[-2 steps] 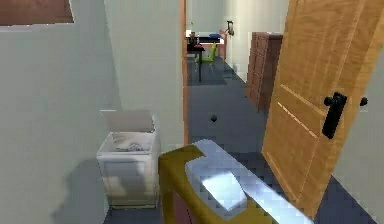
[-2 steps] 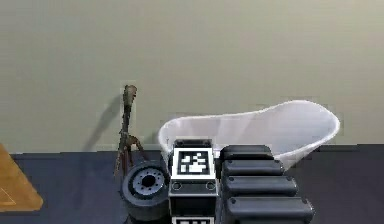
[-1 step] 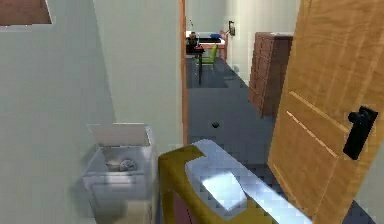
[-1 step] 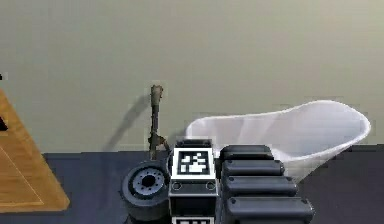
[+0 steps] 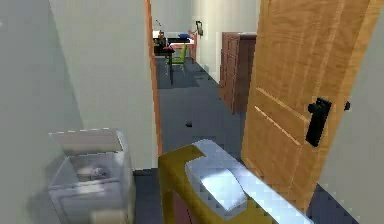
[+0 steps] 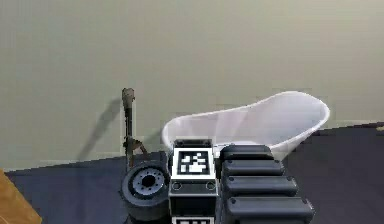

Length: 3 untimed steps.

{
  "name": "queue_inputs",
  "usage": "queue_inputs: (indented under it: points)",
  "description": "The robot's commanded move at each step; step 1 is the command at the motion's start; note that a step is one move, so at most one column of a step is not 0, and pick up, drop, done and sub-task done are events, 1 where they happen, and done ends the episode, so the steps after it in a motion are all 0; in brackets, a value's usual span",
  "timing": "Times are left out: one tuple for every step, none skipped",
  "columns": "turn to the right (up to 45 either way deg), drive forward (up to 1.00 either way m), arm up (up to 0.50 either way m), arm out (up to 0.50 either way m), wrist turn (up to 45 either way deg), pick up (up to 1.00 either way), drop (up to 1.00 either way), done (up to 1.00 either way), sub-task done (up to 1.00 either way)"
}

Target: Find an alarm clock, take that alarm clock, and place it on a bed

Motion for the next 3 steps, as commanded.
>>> queue_inputs:
  points:
    - [0.0, 1.0, 0.0, 0.0, 0.0, 0.0, 0.0, 0.0, 0.0]
    - [6.0, 0.0, 0.0, 0.0, 0.0, 0.0, 0.0, 0.0, 0.0]
    - [0.0, 0.35, 0.0, 0.0, 0.0, 0.0, 0.0, 0.0, 0.0]
